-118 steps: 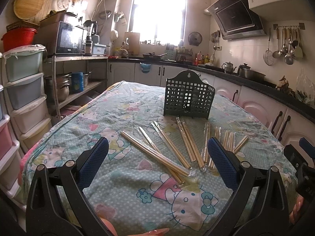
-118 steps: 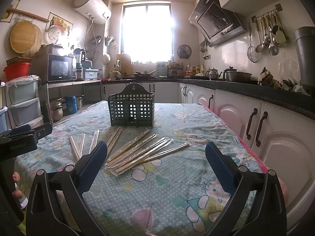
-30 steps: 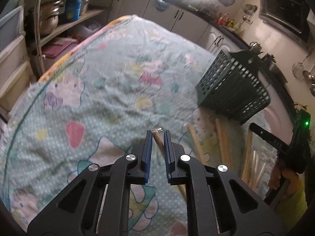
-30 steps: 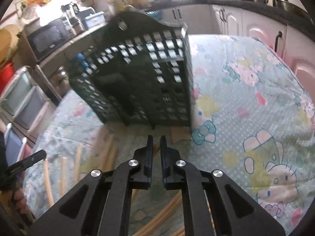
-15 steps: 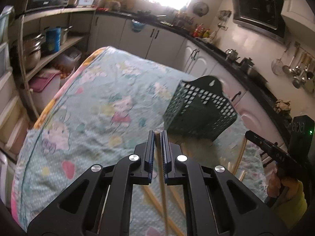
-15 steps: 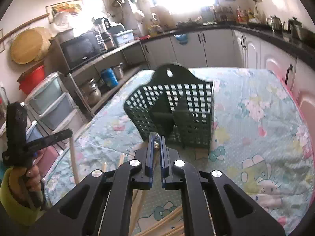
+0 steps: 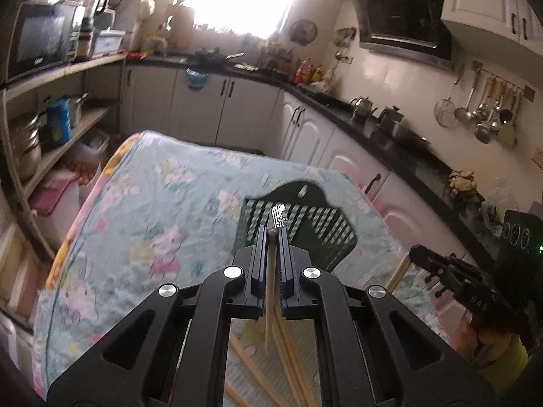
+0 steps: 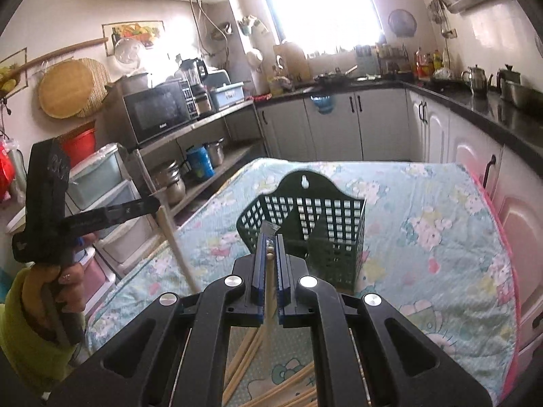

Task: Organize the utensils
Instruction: 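Lift the chopsticks with both tools and carry them over the green caddy, then lower the chopsticks into the caddy and open both tools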

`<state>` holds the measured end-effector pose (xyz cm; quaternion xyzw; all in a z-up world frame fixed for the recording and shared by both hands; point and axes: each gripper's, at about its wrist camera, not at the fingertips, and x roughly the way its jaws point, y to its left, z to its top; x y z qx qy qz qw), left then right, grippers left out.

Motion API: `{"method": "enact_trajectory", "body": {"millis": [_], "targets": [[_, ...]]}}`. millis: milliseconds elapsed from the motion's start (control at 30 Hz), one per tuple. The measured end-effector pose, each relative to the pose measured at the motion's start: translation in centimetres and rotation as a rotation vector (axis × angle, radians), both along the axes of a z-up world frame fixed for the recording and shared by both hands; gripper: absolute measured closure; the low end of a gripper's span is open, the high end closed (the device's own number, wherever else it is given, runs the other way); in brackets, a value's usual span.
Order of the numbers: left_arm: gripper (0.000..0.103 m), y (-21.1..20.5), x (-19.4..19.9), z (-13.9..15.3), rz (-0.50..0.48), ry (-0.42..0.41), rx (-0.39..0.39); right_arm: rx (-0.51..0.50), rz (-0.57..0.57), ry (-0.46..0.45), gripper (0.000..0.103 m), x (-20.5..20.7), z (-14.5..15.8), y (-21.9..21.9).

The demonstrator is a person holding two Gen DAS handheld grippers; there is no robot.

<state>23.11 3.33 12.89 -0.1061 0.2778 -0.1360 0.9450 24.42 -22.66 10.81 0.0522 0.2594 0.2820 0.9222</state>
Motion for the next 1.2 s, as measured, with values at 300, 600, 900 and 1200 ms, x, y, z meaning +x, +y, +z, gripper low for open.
{"method": "enact_trajectory", "body": {"millis": [300,600,900,1200], "targets": [[0.102,-1.9,2.1,4.0,-0.03,-0.076,0.024,0.017,-0.019,-0.082,0.101,0.8,3.6,-0.7],[0.102,-1.9,4.1,8.7,-0.021,-0.168,0.034,0.048,-0.06,-0.189,0.101,3.6,8.6,-1.5],[0.102,-2.0,7.1,9.0,0.009,-0.179,0.048,0.073,-0.126,-0.236,0.101,7.9,10.2,-2.1],[0.102,-2.0,9.3,5.0,0.011,-0.128,0.039,0.047,-0.166,-0.219,0.101,11.4,7.8,-1.6]]}}
